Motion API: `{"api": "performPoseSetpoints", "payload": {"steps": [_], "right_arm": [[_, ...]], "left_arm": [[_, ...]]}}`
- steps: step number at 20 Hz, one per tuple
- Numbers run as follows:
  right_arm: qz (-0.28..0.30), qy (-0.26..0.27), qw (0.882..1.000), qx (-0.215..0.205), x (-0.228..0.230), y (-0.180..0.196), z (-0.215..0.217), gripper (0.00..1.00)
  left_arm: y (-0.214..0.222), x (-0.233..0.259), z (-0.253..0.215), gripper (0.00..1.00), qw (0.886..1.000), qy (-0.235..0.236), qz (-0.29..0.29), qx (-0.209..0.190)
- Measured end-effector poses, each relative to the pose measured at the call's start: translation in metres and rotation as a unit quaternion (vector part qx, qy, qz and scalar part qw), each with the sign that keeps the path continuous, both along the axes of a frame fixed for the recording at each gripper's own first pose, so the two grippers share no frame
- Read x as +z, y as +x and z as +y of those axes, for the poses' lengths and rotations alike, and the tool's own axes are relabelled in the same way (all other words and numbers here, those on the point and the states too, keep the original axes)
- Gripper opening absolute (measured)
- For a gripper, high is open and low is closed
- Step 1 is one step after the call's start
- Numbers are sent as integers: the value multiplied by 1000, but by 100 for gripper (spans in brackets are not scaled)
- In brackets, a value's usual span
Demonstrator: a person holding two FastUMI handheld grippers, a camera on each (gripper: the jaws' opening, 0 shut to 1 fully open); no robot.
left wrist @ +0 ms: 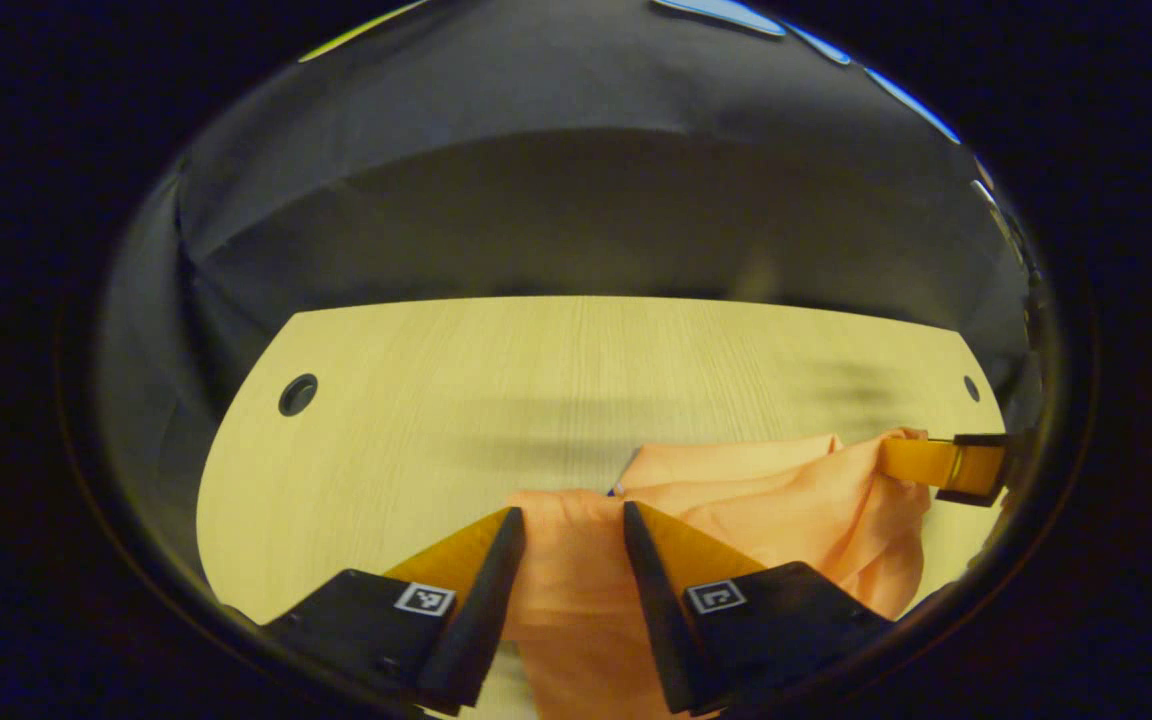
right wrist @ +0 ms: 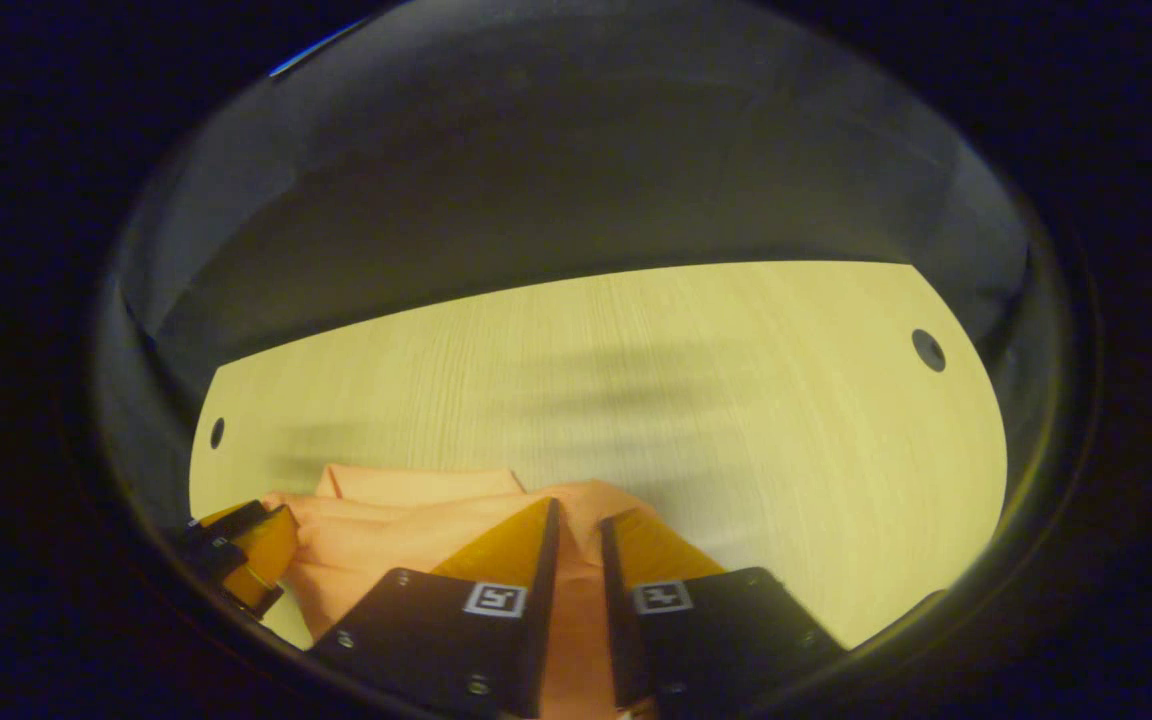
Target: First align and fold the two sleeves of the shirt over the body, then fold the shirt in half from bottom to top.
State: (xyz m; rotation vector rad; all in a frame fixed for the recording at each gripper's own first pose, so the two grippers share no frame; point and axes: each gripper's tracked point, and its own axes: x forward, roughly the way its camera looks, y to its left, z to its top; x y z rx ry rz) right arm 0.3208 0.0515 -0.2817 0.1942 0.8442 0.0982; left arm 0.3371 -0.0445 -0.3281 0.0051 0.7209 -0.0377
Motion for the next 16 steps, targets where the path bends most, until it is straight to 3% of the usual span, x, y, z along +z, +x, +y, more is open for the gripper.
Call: {"api": "performPoseSetpoints", "payload": {"steps": [1,2,3,4,5,9,16], "right_arm": [[-2,0,1000,0,-4,1,-2,67],[-9,-2,1000,-2,4,-2,-4,82],[-16,-2,1000,0,12,-7,-5,83],[-25,-2,1000,1,21,-12,-5,83],[-35,-2,999,2,31,-18,-5,83],[-75,0,997,11,83,-49,-8,83],[-166,0,986,19,185,-131,-13,83]], "left_arm": [[-2,8,-6,71,1000,-4,-4,-3],[-4,19,-11,77,1000,-9,-11,-3],[-10,30,-12,79,1000,-11,-19,-4],[-14,43,-11,72,1000,-12,-28,-5],[-21,56,-11,77,999,-15,-37,-6],[-58,114,-20,72,997,-25,-75,-11],[-149,210,-22,73,989,-39,-144,-15]]}}
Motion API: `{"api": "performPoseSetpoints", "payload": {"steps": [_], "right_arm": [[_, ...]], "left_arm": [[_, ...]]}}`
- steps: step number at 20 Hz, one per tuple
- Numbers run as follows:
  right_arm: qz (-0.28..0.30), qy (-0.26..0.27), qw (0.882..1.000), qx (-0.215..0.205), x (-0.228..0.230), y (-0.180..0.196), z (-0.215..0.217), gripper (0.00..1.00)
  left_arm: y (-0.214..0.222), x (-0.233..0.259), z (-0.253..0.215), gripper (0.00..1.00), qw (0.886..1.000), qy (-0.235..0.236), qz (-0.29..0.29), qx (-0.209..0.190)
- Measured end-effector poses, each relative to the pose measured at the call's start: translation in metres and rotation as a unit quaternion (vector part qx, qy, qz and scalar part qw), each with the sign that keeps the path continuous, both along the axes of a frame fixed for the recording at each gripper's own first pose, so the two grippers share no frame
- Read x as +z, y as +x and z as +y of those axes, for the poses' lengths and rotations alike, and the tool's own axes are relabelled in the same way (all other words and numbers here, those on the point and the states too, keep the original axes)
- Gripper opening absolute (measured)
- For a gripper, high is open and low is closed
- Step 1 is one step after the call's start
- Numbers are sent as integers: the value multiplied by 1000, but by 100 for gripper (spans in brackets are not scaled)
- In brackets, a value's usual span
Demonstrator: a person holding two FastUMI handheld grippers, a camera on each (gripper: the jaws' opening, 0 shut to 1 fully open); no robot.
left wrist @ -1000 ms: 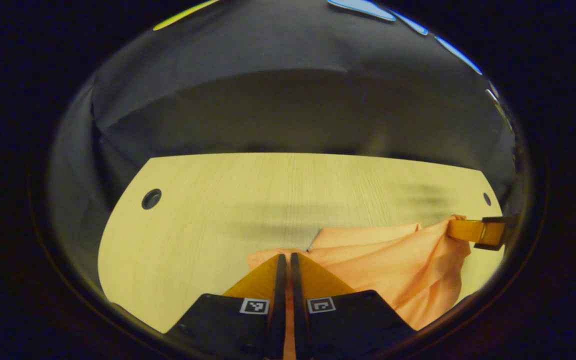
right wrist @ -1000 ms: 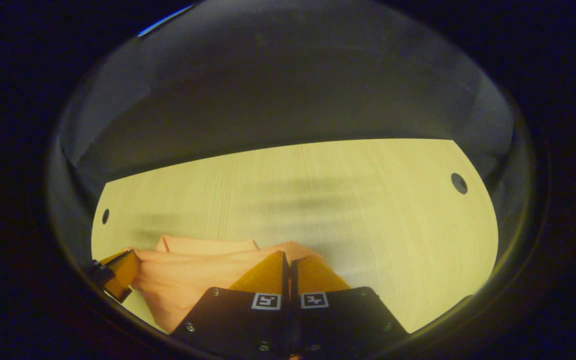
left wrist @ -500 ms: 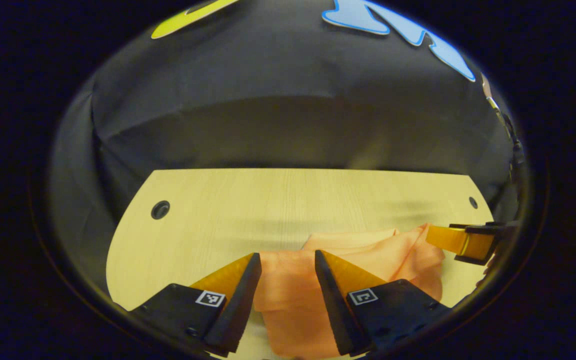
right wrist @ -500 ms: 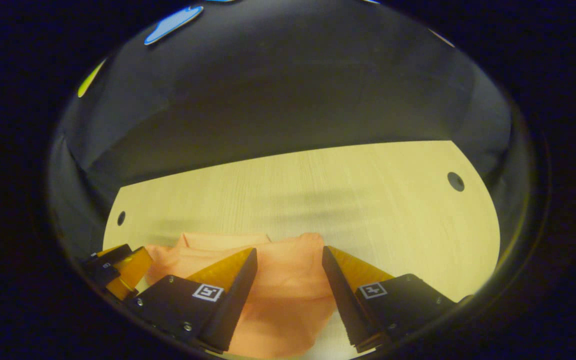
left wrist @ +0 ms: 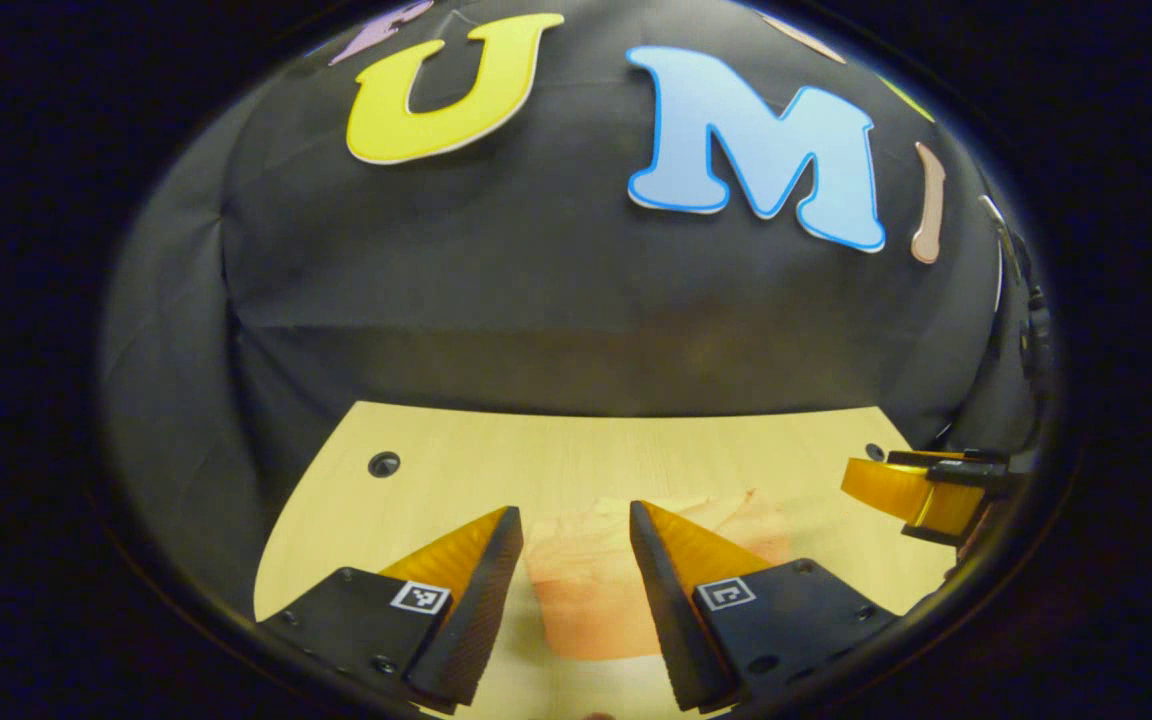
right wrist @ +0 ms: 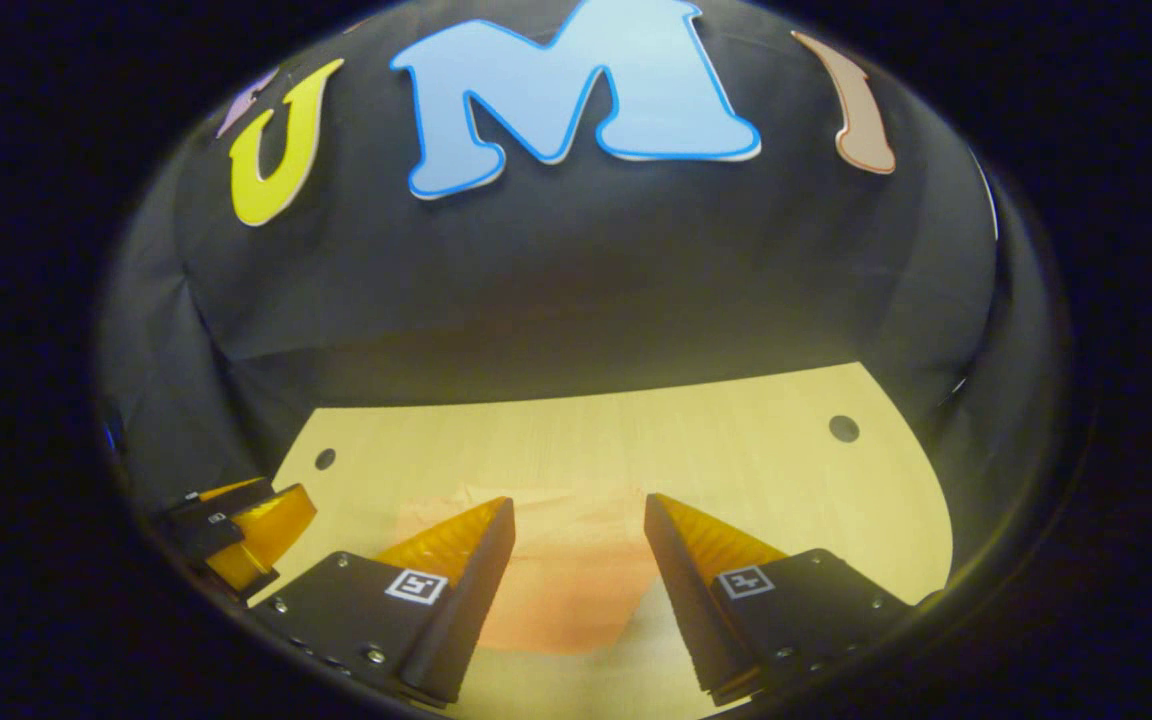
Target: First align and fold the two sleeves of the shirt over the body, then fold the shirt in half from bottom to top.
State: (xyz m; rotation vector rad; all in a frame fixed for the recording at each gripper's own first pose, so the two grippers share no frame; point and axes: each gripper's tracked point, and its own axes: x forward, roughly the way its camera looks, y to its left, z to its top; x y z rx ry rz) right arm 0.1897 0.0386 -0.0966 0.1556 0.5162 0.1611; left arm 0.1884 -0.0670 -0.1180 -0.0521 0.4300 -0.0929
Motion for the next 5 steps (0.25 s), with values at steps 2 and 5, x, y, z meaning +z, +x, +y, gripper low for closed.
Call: {"api": "performPoseSetpoints", "payload": {"steps": [2,5], "right_arm": [[-23,-3,1000,3,21,-25,4,83],[-51,-6,999,10,41,-68,11,83]], "left_arm": [[-29,21,3,77,1000,-3,-17,0],[-70,45,10,72,999,-5,-40,3]]}}
